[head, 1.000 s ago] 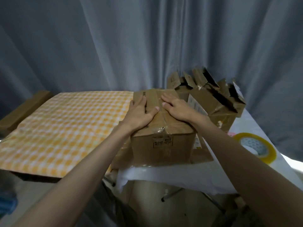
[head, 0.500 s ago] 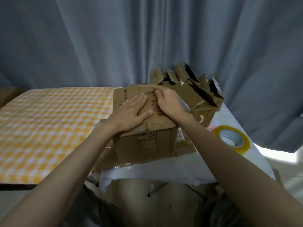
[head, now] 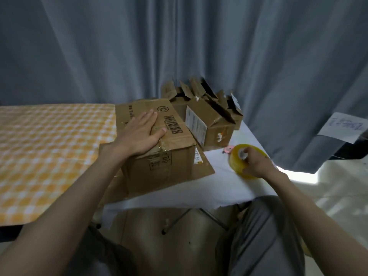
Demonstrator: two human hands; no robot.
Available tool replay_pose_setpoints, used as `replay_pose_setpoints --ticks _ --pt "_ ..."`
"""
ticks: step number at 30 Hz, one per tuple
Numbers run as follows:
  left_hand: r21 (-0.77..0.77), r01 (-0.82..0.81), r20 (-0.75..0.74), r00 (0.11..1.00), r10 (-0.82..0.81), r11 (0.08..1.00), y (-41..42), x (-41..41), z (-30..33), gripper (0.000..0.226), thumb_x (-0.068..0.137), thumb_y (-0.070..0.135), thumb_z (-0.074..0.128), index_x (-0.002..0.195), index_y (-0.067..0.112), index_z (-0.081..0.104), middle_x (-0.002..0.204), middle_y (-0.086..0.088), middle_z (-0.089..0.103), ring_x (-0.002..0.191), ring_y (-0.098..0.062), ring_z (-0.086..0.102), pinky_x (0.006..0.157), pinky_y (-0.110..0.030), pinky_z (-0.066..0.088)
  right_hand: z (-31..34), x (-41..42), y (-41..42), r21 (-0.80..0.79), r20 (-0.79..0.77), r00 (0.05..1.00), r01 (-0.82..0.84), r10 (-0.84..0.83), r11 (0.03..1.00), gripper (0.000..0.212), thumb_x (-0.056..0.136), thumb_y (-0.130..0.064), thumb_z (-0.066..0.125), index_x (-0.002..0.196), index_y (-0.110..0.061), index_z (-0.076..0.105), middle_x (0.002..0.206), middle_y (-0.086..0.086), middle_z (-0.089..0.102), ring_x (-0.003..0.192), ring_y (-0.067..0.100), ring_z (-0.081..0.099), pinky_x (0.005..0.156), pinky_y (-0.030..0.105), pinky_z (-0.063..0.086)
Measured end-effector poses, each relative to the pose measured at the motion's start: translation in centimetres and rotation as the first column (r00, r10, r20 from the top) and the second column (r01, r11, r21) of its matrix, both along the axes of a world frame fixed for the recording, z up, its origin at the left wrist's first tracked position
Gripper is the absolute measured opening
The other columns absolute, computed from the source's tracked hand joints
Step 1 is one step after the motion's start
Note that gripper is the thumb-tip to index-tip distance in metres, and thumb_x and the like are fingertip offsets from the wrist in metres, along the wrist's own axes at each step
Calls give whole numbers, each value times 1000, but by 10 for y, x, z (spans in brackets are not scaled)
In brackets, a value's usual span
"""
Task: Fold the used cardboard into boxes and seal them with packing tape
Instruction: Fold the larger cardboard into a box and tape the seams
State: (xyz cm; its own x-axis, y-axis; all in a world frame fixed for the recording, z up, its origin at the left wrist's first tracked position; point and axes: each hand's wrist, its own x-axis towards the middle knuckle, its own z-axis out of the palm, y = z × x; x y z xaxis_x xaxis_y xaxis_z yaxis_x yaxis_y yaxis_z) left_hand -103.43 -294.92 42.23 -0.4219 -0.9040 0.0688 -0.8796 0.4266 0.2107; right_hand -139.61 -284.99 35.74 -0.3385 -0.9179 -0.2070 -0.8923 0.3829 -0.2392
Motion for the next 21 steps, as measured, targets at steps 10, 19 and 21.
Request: replay_pose_setpoints --ticks 10,19,21 --pt "1 -149 20 989 149 989 10 -21 -4 76 99 63 12 159 20 -5 166 2 -12 153 -14 -7 121 -38 -3 -4 -2 -4 -110 21 1000 21 -19 994 46 93 -15 62 138 -9 53 142 13 53 131 31 49 106 35 38" --pt "58 -107 73 992 102 993 14 -20 0 75 102 61 11 159 15 -6 167 -4 -12 154 -18 -6 122 -39 -3 83 43 10 -509 573 790 135 218 850 38 91 -1 66 123 -19 60 113 10 66 83 10 69 58 14 52" --pt "74 -100 40 994 97 992 17 -21 3 76 101 63 15 160 17 -1 167 -2 -8 154 -18 -3 123 -39 0 103 61 10 -568 575 757 94 312 818 41 92 -1 66 127 -21 59 109 5 68 93 15 68 71 20 56"
